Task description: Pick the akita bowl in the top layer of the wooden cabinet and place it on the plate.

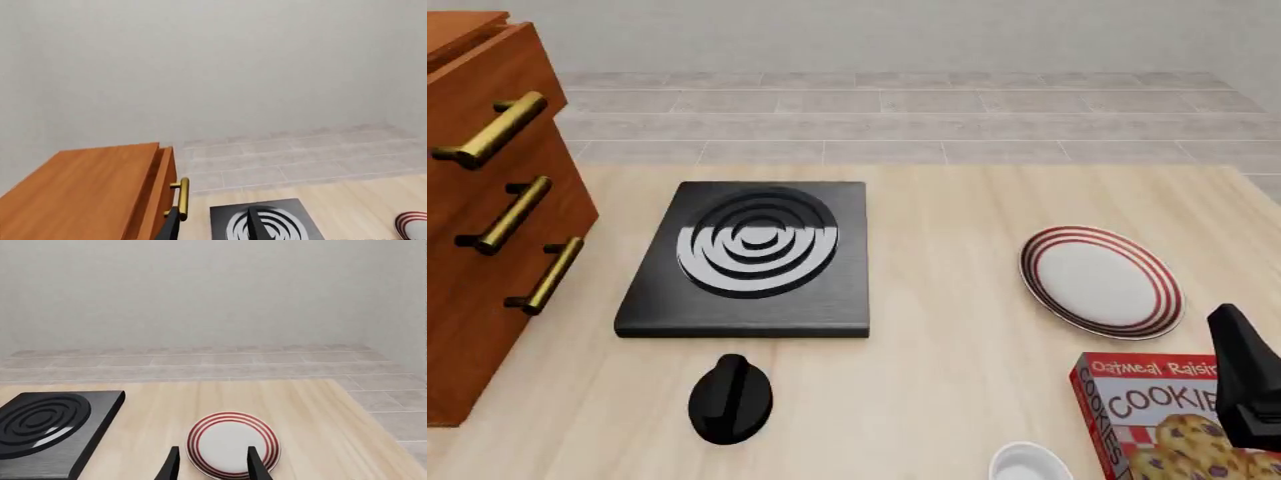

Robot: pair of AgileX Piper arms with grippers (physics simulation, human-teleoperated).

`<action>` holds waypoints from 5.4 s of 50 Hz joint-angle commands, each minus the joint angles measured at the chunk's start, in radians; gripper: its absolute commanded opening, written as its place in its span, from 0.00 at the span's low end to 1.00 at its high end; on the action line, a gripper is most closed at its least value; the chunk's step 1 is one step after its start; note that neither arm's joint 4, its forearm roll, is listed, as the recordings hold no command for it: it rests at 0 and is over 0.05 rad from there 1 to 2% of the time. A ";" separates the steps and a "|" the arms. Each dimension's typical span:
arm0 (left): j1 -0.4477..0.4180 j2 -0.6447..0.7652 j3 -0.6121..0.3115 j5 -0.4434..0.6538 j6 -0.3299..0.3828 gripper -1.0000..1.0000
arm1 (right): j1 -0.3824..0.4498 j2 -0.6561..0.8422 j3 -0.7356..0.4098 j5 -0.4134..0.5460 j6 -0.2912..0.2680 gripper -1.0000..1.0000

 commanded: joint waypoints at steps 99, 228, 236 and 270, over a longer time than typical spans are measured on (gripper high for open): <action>0.068 0.578 -0.559 0.631 0.166 1.00 | 0.000 -0.001 -0.009 -0.008 0.026 1.00; 0.332 0.784 -0.379 0.552 0.313 1.00 | 0.015 0.044 -0.001 -0.038 0.003 1.00; 0.323 0.786 -0.351 0.540 0.300 1.00 | 0.015 0.047 -0.001 -0.043 0.005 1.00; 0.157 0.781 -0.370 0.595 0.174 1.00 | 0.011 0.026 -0.002 -0.024 0.009 1.00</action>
